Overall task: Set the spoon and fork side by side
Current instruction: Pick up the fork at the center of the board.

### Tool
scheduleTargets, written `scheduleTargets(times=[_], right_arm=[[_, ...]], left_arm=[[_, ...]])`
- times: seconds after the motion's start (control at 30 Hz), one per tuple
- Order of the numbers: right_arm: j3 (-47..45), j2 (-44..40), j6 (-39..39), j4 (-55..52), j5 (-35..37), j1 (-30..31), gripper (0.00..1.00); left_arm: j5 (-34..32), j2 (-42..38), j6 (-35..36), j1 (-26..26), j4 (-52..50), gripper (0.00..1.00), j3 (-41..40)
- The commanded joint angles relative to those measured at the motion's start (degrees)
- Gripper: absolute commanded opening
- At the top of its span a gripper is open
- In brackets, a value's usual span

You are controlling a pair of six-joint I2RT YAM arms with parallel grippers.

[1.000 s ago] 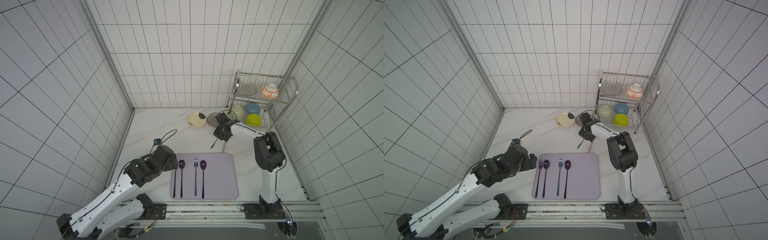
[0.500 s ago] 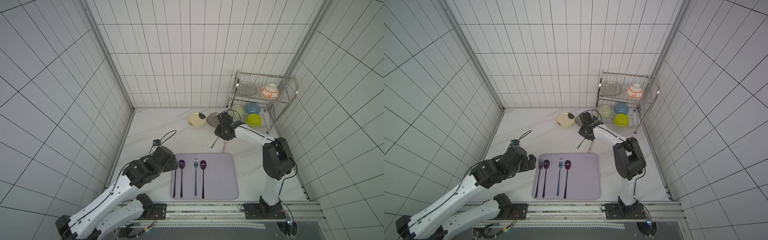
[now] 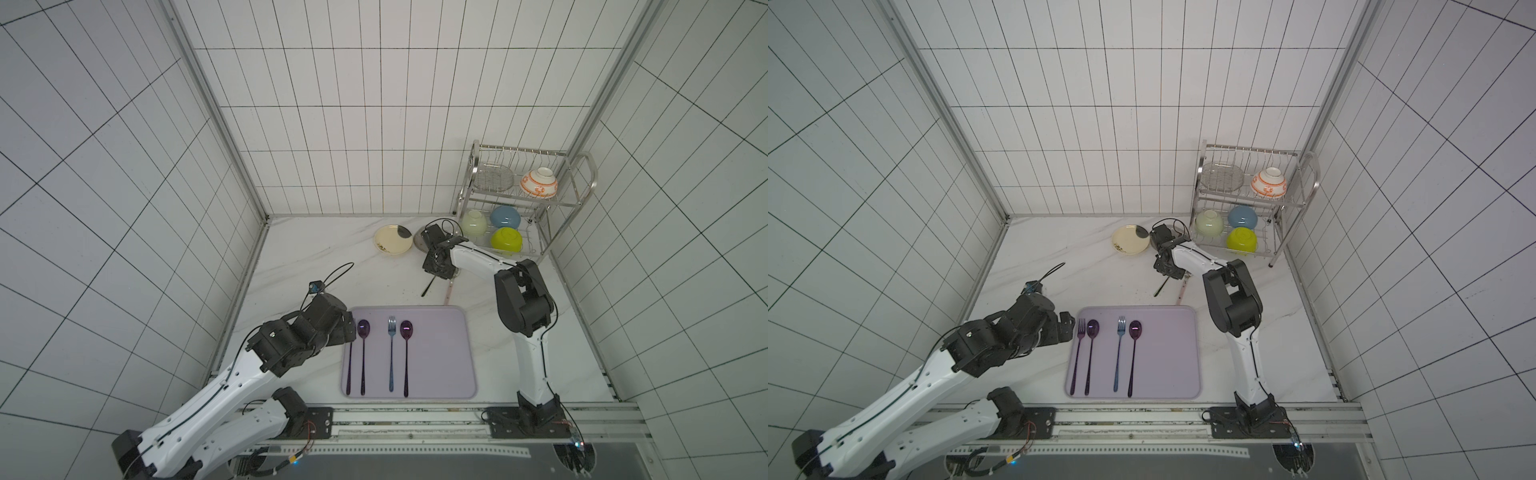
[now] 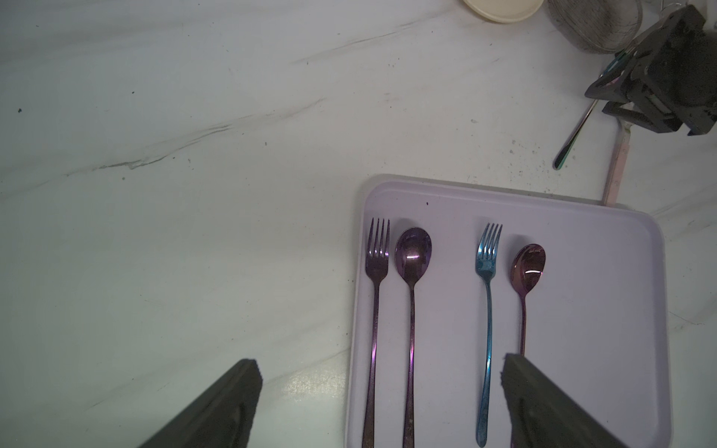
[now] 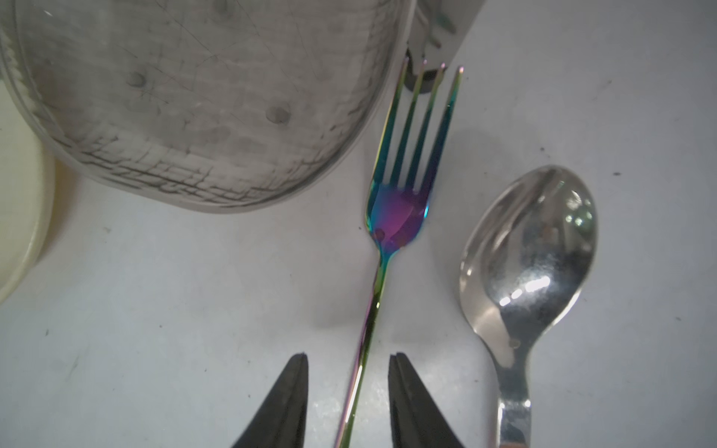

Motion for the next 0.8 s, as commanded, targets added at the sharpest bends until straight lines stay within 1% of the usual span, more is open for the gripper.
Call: scheduleTargets(times=[0.0,0.3,0.4,0.63,0.77], right_arm=[[1.95,2.35,-0.84,-3.13,2.11,-0.82,0.37],[2.69,4.63,-0.37,-3.71,1.73,-2.09,0.35],[2.73,5.14,-0.44,-3.76,1.32,-2.81,0.33],[1.82,5.52,-0.50,-3.13,-2.17,-3.10,0.15],[0.16,4.65,0.78,-1.75,-3.66,-2.47,0.03]], left_arm=[[0.43,-0.48,0.79,0.27,1.03,0.98,-0.56],[0.87,-0.14,1.09,0.27,1.42,0.98,-0.75],[0.86,-0.12,1.09,0.27,1.59,0.98,-0.86],[0.87,0.55,1.27,0.27,2.00,0.98,-0.95],[0.68,0.26,1.19,0.26,2.04,0.98,-1.00]])
